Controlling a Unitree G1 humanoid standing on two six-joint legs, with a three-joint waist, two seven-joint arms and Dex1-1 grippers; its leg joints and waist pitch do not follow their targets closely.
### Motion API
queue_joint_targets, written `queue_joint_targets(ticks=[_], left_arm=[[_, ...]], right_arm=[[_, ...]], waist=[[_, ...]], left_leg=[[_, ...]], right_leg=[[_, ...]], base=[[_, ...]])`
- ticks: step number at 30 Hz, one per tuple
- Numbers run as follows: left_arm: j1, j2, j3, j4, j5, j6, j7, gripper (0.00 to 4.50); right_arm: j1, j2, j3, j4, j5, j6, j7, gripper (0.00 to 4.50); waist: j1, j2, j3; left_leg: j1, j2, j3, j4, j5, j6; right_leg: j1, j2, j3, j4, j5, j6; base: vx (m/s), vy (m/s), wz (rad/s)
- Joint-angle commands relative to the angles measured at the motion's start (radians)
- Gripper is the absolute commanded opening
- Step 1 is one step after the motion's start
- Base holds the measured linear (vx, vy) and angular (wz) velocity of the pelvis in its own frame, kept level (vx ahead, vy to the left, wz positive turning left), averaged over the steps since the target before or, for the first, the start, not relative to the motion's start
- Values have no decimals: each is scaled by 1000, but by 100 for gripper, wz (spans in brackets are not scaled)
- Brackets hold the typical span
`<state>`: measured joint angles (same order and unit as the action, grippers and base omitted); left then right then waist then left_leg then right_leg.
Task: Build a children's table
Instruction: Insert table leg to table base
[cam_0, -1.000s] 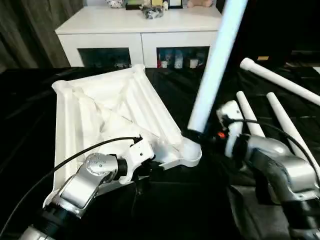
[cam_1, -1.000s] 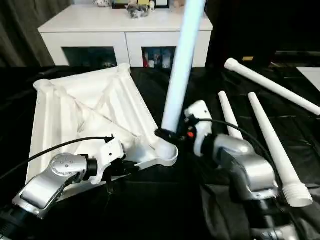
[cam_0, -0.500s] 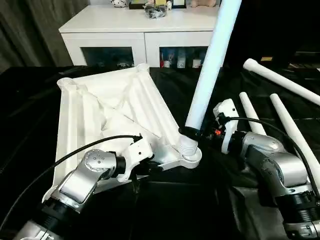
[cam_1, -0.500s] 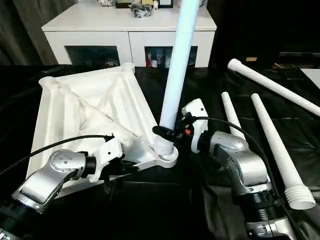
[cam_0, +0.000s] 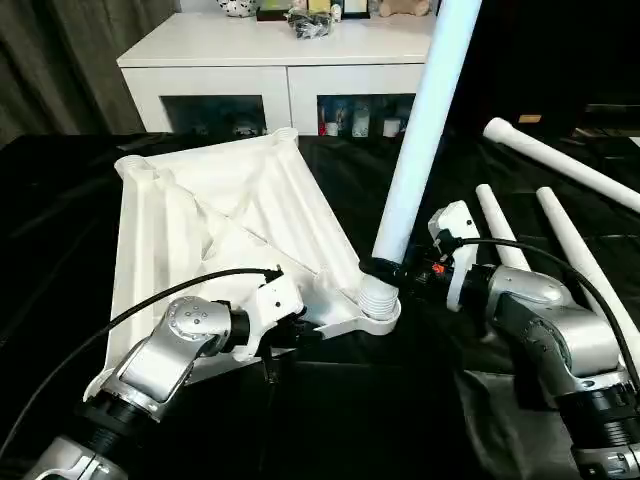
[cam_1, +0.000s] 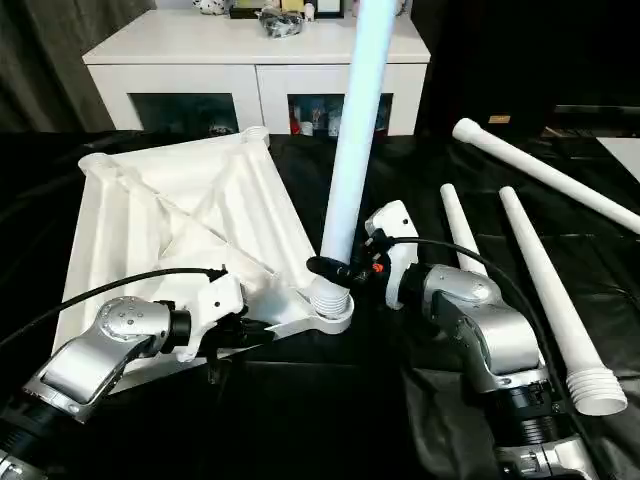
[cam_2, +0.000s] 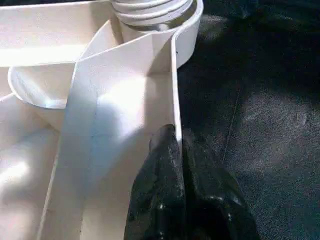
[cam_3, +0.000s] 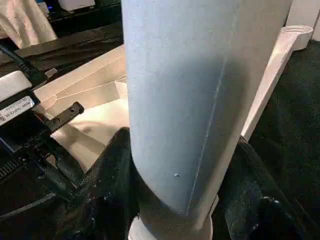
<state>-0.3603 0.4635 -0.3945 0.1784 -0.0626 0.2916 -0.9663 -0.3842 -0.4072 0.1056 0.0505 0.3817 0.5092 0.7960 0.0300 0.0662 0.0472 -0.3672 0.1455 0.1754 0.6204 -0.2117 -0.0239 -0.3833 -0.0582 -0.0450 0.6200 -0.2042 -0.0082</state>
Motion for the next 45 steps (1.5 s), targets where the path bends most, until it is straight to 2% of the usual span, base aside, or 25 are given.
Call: queue_joint_targets(ticks=[1,2,3,6,7,11,12,14,16,23,25,26,29,30,31,32,36,38,39,40,41,42,43,44,45], left_arm=[[-9,23,0,31,35,-6,1,0],[-9,23,0,31,35,-7,0,0],[-11,24,-1,33,36,-9,-2,0],[-12,26,-2,35,39,-13,-3,0],[-13,27,-2,37,39,-13,-4,0],[-16,27,-3,42,40,-18,-8,0],[-17,28,-3,44,41,-20,-9,0],[-18,28,-3,46,41,-22,-10,0],[-22,28,-3,54,42,-27,-12,0],[-31,20,2,70,45,-37,-2,0],[-34,16,4,73,44,-36,1,0],[-34,14,6,73,42,-34,3,0],[-35,12,6,77,41,-35,4,0],[-36,11,6,77,41,-34,4,0],[-36,10,6,77,39,-32,5,0],[-37,9,6,77,38,-31,5,0],[-39,8,4,78,39,-31,5,0],[-40,5,1,75,42,-28,7,0],[-39,4,1,74,42,-27,8,0],[-37,4,0,72,43,-27,9,0],[-36,4,0,69,44,-26,11,0],[-34,4,-1,67,45,-24,13,0],[-31,4,-1,63,46,-22,15,0],[-29,4,0,60,46,-21,17,0],[-24,5,0,54,45,-18,19,0]], right_arm=[[22,-8,-2,8,-14,8,-2,183],[22,-8,-2,8,-14,8,-2,183],[26,-7,-5,9,-12,8,-5,183],[31,-7,-11,4,-9,11,-10,183],[35,-8,-14,1,-7,12,-11,183],[49,-11,-19,-5,-8,10,-15,183],[54,-12,-22,-7,-7,9,-18,183],[56,-11,-23,-8,-7,8,-20,183],[61,-6,-34,-8,-6,5,-27,183],[90,7,-47,-12,-6,-3,-52,183],[108,9,-41,-19,-23,-19,-69,183],[121,11,-36,-28,-28,-25,-78,183],[139,15,-31,-48,-30,-27,-90,183],[143,16,-31,-56,-31,-26,-93,183],[153,15,-27,-73,-37,-26,-101,183],[163,11,-16,-93,-48,-25,-105,183],[166,3,4,-107,-60,-23,-100,183],[157,-12,44,-119,-74,-17,-81,183],[152,-16,54,-121,-76,-16,-76,183],[144,-20,65,-121,-78,-11,-68,183],[135,-25,77,-120,-80,-3,-57,183],[128,-31,88,-120,-81,5,-45,183],[120,-38,102,-121,-83,16,-31,183],[116,-43,111,-123,-85,24,-23,183],[110,-53,126,-123,-87,36,-4,183]], waist=[[-3,-7,-45],[-3,-7,-45],[-2,-2,-44],[-3,-4,-45],[-3,1,-45],[-4,1,-45],[-4,6,-45],[-4,4,-46],[-5,7,-45],[-4,9,-45],[-6,12,-44],[-4,22,-44],[-6,16,-43],[-5,31,-43],[-7,21,-42],[-5,24,-44],[-5,22,-42],[-4,21,-41],[-3,6,-41],[-2,10,-40],[-1,6,-40],[-2,-7,-40],[0,-8,-39],[1,-3,-40],[0,-14,-41]], left_leg=[[11,81,-41,-95,-298,-8],[12,82,-41,-96,-300,-8],[12,82,-42,-96,-304,-10],[12,82,-42,-97,-311,-13],[12,82,-42,-98,-312,-14],[13,83,-43,-99,-317,-15],[13,83,-43,-99,-320,-16],[13,82,-42,-99,-318,-16],[13,82,-42,-100,-322,-17],[14,84,-44,-103,-334,-23],[13,84,-44,-104,-340,-25],[16,84,-45,-104,-350,-28],[13,83,-46,-106,-357,-26],[15,82,-47,-105,-361,-27],[13,82,-45,-105,-359,-24],[12,82,-45,-104,-341,-20],[11,81,-44,-105,-330,-10],[13,82,-44,-105,-333,-11],[12,82,-44,-104,-325,-6],[13,82,-43,-105,-321,-6],[13,83,-44,-104,-317,-4],[11,83,-43,-105,-310,0],[11,84,-42,-104,-304,2],[12,85,-43,-104,-303,-1],[13,86,-41,-105,-300,-1]], right_leg=[[25,-94,57,-97,-358,-194],[24,-94,57,-97,-359,-194],[24,-95,57,-97,-362,-194],[24,-95,57,-99,-361,-191],[25,-94,57,-99,-355,-192],[24,-94,56,-98,-338,-200],[24,-94,57,-99,-335,-200],[25,-94,57,-98,-325,-202],[26,-94,57,-99,-323,-204],[24,-94,57,-101,-337,-194],[24,-93,56,-101,-327,-196],[23,-95,56,-101,-332,-195],[26,-95,56,-102,-342,-189],[24,-96,56,-101,-350,-188],[25,-95,57,-106,-355,-183],[25,-96,57,-105,-352,-183],[25,-95,56,-106,-376,-175],[22,-96,57,-108,-406,-168],[22,-97,58,-107,-420,-167],[21,-98,59,-108,-428,-165],[20,-99,59,-109,-443,-161],[20,-99,59,-109,-449,-158],[18,-99,60,-112,-452,-155],[18,-100,61,-110,-449,-155],[17,-98,60,-112,-433,-156]], base=[[0,0,0],[0,0,0],[0,0,0],[0,0,0],[0,0,0],[0,0,0],[0,0,0],[0,0,0],[0,0,0],[0,0,0],[0,0,0],[0,0,0],[0,0,0],[0,0,0],[0,0,0],[0,0,0],[0,0,0],[0,0,0],[0,0,0],[0,0,0],[0,0,0],[0,0,0],[0,0,0],[0,0,0],[0,0,0]])
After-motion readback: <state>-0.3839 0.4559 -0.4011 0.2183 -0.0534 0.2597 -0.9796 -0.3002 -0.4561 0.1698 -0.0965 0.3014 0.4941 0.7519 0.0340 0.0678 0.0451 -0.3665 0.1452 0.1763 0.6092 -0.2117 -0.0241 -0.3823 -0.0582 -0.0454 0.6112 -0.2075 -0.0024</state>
